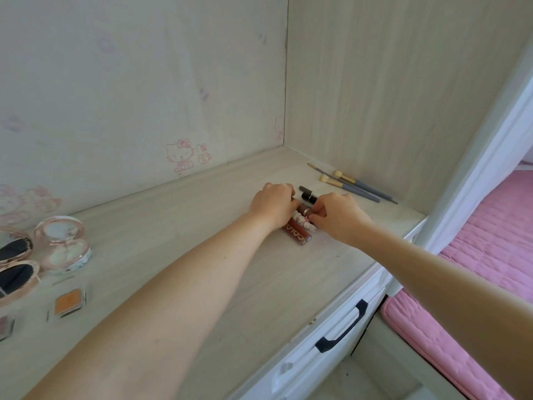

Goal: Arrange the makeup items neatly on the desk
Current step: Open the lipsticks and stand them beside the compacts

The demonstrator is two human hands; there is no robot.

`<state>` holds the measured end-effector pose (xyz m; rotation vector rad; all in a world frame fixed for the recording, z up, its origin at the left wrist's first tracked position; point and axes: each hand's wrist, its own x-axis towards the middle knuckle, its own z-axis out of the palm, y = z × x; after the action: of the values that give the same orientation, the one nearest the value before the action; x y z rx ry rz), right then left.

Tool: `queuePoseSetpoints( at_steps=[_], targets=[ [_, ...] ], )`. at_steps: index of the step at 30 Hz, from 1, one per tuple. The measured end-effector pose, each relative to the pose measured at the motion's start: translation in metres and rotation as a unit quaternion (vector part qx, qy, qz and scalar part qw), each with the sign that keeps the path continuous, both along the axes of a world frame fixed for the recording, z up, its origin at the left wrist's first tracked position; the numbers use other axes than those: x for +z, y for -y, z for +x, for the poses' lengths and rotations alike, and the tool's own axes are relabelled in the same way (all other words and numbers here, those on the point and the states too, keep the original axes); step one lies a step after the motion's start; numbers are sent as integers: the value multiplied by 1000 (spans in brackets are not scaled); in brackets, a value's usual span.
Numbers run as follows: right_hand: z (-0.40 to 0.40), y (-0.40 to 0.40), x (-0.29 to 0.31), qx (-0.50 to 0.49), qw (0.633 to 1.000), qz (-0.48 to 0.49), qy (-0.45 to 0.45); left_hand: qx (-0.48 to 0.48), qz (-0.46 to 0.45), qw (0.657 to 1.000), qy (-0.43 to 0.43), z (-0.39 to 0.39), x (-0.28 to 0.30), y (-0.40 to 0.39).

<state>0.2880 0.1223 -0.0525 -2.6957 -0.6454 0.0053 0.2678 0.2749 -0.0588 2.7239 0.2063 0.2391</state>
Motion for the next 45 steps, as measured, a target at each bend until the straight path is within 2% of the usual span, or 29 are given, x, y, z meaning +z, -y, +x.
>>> queuePoseSetpoints(
  at_steps=[4, 9, 11, 13, 14, 16, 18, 22, 25, 28, 31, 33, 36, 38, 40, 42, 45],
  targets=[
    [1, 0, 0, -1, 1000, 13, 5, 12, -37, 999, 29, 1, 0, 4],
    [4, 5, 8, -39, 989, 137, -37, 58, -159, 980, 106, -5, 5, 4],
    [2, 6, 10, -56, 965, 237, -102, 84, -197, 967, 134, -11, 9, 3],
    [-4, 4, 13, -58, 912, 357, -192, 108, -250, 951, 148, -19, 13, 1],
    [-7, 3, 15, -54, 881, 412, -227, 116, -302, 935, 147, -24, 15, 0],
    [-15, 1, 20, -53, 829, 489, -266, 122, -436, 880, 141, -37, 20, 0],
    [-27, -1, 25, -43, 802, 522, -288, 122, -541, 819, 145, -53, 25, -2],
    [-60, -9, 33, 5, 751, 557, -355, 131, -646, 733, 166, -87, 34, -11],
    [-87, -20, 38, 34, 746, 556, -364, 147, -697, 679, 177, -113, 37, -21],
    [-112, -33, 41, 48, 744, 564, -355, 147, -719, 653, 189, -139, 37, -32],
    [-134, -49, 40, 52, 745, 568, -347, 158, -708, 653, 218, -167, 38, -41],
    [-147, -61, 36, 43, 720, 592, -360, 171, -685, 666, 239, -185, 38, -46],
    [-166, -81, 28, 53, 640, 631, -436, 174, -649, 696, 253, -215, 36, -55],
    [-178, -94, 22, 72, 584, 641, -492, 145, -620, 735, 233, -235, 34, -60],
    [-190, -106, 17, 95, 552, 639, -528, 112, -591, 768, 220, -254, 32, -66],
    [-202, -116, 14, 111, 555, 623, -540, 109, -576, 777, 230, -269, 31, -75],
    [-219, -131, 10, 119, 600, 584, -534, 120, -559, 783, 244, -289, 29, -88]
  ],
)
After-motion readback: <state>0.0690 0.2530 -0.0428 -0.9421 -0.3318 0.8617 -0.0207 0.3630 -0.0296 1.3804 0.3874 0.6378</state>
